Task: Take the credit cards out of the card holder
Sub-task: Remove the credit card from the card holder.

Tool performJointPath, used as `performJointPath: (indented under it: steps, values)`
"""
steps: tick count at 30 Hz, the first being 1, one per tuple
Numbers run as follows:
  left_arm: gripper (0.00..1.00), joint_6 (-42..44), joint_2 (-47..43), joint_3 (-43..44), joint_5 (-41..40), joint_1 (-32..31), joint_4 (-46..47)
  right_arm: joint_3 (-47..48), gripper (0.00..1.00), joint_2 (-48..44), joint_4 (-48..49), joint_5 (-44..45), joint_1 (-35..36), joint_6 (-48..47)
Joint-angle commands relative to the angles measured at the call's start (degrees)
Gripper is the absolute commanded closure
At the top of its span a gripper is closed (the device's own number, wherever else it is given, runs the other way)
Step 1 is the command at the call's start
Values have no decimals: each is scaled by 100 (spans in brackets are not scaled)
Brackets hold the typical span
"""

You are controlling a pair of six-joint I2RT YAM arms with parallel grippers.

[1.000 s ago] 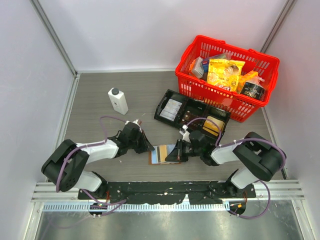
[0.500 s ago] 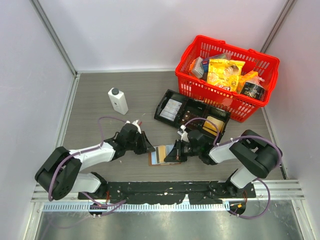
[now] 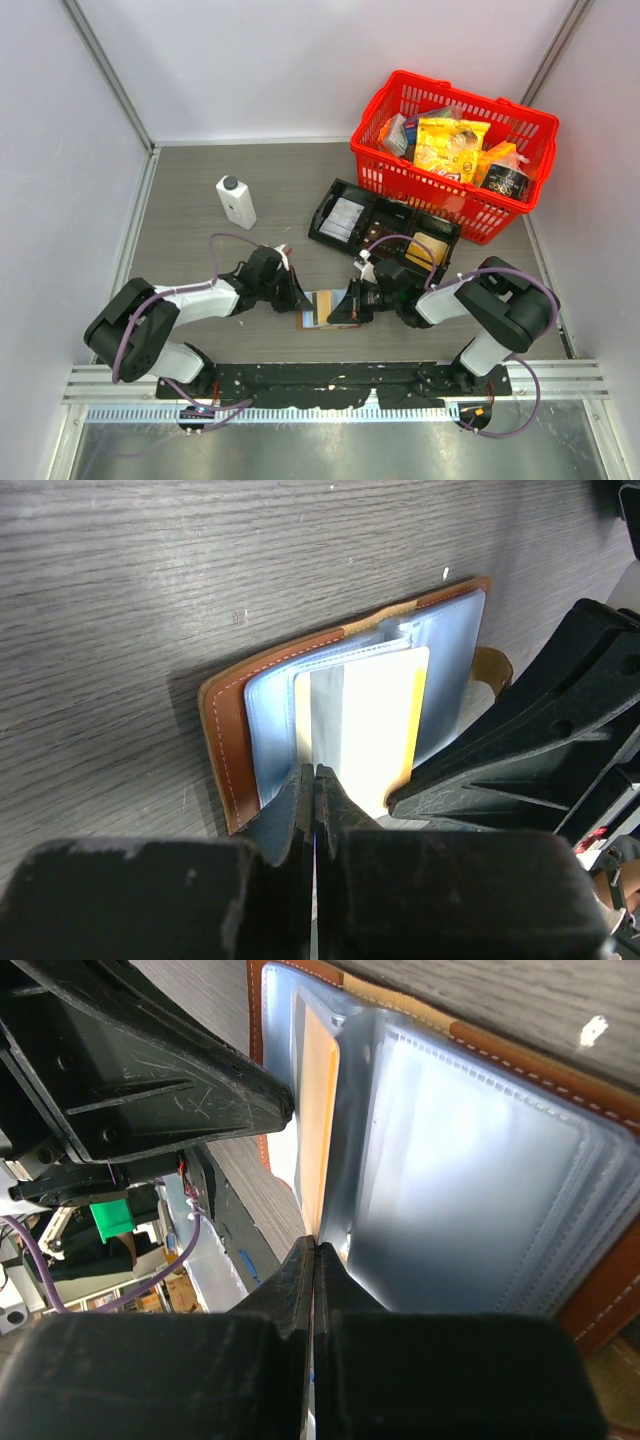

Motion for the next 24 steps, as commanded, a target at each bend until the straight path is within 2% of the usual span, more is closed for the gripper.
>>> performJointPath:
  steps: [1,6,12,16,21,23,24]
  values:
    - [100,168,191,58,40,-23,-170,150,99,45,262,-36,4,-59]
    - [100,422,217,224,-372,-32,-925,124,99,-121,69,60,-40,-94]
    - [100,766,481,514,-1120,-234,-1901,203,97,-552,-616,219,-216,-331]
    - [100,792,656,672,-1357,-375,-2130,326,95,-649,-1082,237,-321,-515]
    - [100,792,736,717,-1463,-436,-2209,352,96,-711,-1144,236,-382,-542]
    - [100,801,736,708,-1472,-428,-2201,370,89,-711,-1179,263,-391,-560]
    - [100,792,736,717,-1472,-428,-2192,387,80,-702,-1188,289,-391,-560]
